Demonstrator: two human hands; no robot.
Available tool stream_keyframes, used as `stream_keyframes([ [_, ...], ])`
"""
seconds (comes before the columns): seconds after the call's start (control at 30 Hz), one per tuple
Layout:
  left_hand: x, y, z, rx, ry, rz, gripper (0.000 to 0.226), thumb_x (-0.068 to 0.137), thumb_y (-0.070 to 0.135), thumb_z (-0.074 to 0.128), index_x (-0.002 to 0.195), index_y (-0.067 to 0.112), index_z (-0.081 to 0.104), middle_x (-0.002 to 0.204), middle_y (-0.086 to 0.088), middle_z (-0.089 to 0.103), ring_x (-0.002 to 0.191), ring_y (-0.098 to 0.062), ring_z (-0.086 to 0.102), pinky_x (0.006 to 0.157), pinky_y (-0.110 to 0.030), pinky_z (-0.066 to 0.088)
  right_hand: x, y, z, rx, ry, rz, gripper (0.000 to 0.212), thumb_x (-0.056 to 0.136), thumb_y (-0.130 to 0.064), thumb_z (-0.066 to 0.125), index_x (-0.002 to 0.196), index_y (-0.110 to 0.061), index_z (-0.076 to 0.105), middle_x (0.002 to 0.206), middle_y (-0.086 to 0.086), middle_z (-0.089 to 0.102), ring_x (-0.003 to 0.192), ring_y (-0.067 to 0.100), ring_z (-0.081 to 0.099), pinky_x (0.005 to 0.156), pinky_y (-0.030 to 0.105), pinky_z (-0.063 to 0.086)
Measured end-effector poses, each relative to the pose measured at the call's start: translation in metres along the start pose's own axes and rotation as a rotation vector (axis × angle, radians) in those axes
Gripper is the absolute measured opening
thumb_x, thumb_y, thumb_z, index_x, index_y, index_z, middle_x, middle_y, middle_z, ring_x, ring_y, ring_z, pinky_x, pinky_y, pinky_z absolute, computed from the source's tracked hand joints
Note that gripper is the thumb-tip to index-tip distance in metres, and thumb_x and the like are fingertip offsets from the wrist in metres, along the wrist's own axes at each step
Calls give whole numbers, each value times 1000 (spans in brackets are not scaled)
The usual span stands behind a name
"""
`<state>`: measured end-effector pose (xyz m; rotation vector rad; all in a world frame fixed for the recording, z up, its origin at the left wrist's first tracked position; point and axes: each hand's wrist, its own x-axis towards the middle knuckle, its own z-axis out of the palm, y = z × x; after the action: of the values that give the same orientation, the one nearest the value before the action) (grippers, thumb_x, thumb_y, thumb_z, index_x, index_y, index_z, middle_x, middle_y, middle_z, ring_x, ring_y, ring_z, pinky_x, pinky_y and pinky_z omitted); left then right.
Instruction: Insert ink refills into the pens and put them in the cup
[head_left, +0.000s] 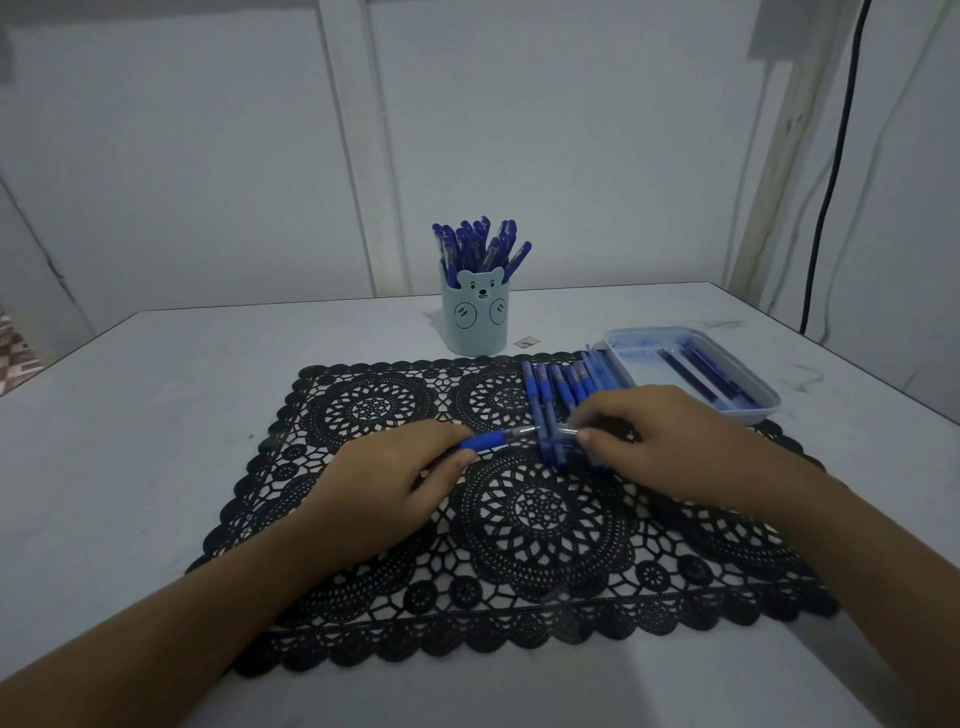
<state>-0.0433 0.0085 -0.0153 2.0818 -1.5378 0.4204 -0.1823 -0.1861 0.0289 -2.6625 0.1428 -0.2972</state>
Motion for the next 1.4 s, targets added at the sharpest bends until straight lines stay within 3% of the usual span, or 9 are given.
stream_keyframes([
  [0.07,0,0,0,-6,-3,-1,37,90,43,35,105,23,62,79,20,57,69,10,47,62,-2,35,0,-3,0,86,33,-19,17,91,-27,50,85,-41,57,75,-21,57,61,10,54,57,18,42],
  [0.2,-1,1,0,32,-5,25,34,90,42,36,106,25,61,79,18,59,68,5,47,55,-6,35,0,-5,4,145,77,-60,16,90,-29,52,84,-43,58,79,-15,60,60,1,50,54,14,38],
  [0.4,-1,5,1,118,-6,105,34,92,37,37,103,19,64,80,15,62,69,0,52,59,-6,32,0,-10,17,112,51,-151,17,89,-28,53,101,-27,66,81,-16,59,71,1,51,61,14,40],
  [0.7,-4,-1,1,81,-30,148,26,92,32,37,95,21,60,65,14,55,57,-3,46,52,-13,32,2,-7,33,69,168,-371,22,85,-23,56,100,-15,69,76,-17,52,70,-11,48,67,5,38],
  [0.8,-3,1,1,136,42,149,27,91,32,39,96,20,63,69,13,58,59,-3,49,51,-17,37,5,-8,35,62,194,-364,23,86,-24,54,101,-14,67,77,-21,48,72,-14,46,69,4,36],
  [0.93,2,3,4,361,187,287,33,90,29,48,106,7,66,93,-2,65,79,-15,54,69,-27,43,7,-13,41,22,197,-317,23,88,-28,53,102,-16,65,78,-21,47,70,-7,44,67,5,35],
  [1.07,2,2,4,476,222,370,29,90,27,51,104,8,67,89,-4,64,78,-18,54,67,-30,40,7,-17,43,-1,211,-321,27,87,-33,53,106,-17,65,81,-14,51,71,-3,44,66,6,34],
  [1.23,13,-1,-4,281,184,170,32,89,28,47,105,8,64,88,-3,65,72,-14,57,62,-32,51,11,-1,36,-25,237,-168,66,84,-63,24,129,-22,49,109,-13,53,99,-2,46,86,12,33],
  [1.4,57,2,-41,-21,446,-178,32,89,18,59,121,12,55,91,5,62,76,-8,59,74,-25,51,18,22,38,-258,126,-42,57,95,-49,28,141,-15,32,143,0,36,132,14,29,109,24,19],
])
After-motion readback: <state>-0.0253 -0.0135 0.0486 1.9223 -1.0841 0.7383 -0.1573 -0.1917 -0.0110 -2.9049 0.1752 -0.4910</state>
